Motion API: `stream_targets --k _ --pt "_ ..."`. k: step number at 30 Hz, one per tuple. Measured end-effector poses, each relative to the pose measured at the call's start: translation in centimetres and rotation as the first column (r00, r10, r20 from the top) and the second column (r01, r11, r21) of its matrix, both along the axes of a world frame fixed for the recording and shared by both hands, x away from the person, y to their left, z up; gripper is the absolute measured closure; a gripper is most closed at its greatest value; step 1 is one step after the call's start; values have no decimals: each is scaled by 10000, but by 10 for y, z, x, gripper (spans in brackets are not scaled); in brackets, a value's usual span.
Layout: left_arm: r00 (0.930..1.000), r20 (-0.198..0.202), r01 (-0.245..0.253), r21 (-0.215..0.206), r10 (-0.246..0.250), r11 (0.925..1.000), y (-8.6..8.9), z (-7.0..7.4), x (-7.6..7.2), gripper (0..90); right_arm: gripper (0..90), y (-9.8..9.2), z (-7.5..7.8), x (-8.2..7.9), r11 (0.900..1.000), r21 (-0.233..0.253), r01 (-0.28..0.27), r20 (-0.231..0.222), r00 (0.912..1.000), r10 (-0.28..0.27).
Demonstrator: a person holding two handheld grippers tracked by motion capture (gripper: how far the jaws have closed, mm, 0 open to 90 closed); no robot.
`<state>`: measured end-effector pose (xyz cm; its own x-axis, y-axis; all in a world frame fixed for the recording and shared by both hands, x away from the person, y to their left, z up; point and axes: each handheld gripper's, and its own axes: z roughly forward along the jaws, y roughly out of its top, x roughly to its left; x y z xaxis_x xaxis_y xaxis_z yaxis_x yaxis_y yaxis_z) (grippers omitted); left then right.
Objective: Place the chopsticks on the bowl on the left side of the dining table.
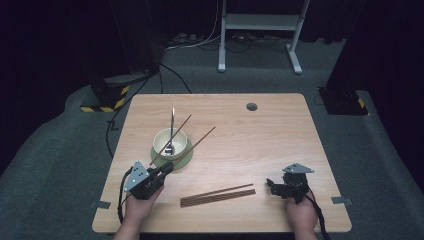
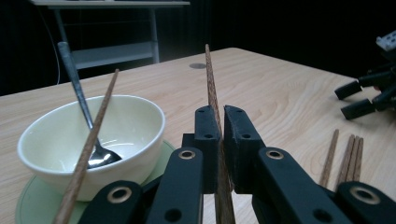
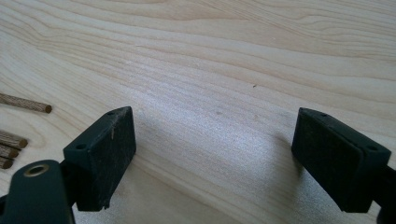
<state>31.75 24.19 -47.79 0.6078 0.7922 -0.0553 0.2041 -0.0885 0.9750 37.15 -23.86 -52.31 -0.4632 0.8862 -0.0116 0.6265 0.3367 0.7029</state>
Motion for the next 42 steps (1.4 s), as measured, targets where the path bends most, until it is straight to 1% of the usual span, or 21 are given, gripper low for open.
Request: stream_targets --k 1,3,4,10,12,13,18,20,22,24,26,27,29,32,36,39,42 --pt "10000 -63 -75 -168 74 9998 3 0 0 839 135 0 0 0 10000 -1 -5 5 10000 5" --pt "9998 -29 -222 -468 221 9987 9 0 1 839 135 0 0 0 10000 11 14 -10 10000 -14" --pt "9994 -86 -330 -555 326 9979 13 -1 1 839 135 0 0 0 10000 13 15 -13 10000 -15" --pt "9951 25 -988 -673 992 9928 27 0 2 839 135 0 0 0 10000 15 12 -15 10000 -12" --pt "9933 75 -1142 -647 1149 9913 30 0 3 839 135 0 0 0 10000 1 0 1 10000 0" --pt "9917 29 -1278 -626 1282 9898 32 0 3 839 135 0 0 0 10000 4 7 -3 10000 -7" --pt "9870 118 -1590 -695 1602 9848 37 -1 3 839 135 0 0 0 10000 12 14 -11 10000 -14" --pt "9855 149 -1675 -638 1688 9838 39 -1 4 839 135 0 0 0 10000 13 10 -12 10000 -10" --pt "9857 130 -1671 -589 1681 9842 41 -1 6 839 135 0 0 0 10000 2 -3 -1 10000 3" --pt "9860 117 -1658 -311 1662 9857 42 -1 9 839 135 0 0 0 10000 13 11 -13 10000 -11" --pt "9854 76 -1700 -263 1702 9851 40 -1 14 839 135 0 0 0 10000 11 13 -14 10000 -13" --pt "9852 90 -1708 -131 1709 9852 39 -1 16 839 135 0 0 0 10000 12 9 -13 10000 -9" --pt "9855 119 -1690 -1 1690 9856 35 -1 19 839 135 0 0 0 10000 -24 -55 51 10000 55" --pt "9850 52 -1724 71 1723 9850 31 -1 22 839 135 0 0 0 10000 -1 -35 25 10000 35" --pt "9836 92 -1805 399 1803 9828 27 -2 25 839 135 0 0 0 10000 3 -32 22 10000 32" --pt "9833 47 -1822 462 1821 9822 25 -2 27 838 135 0 0 0 10000 -28 -66 55 10000 66" --pt "9830 1 -1831 652 1835 9809 23 -4 29 839 135 0 0 0 10000 -30 -68 57 10000 68"
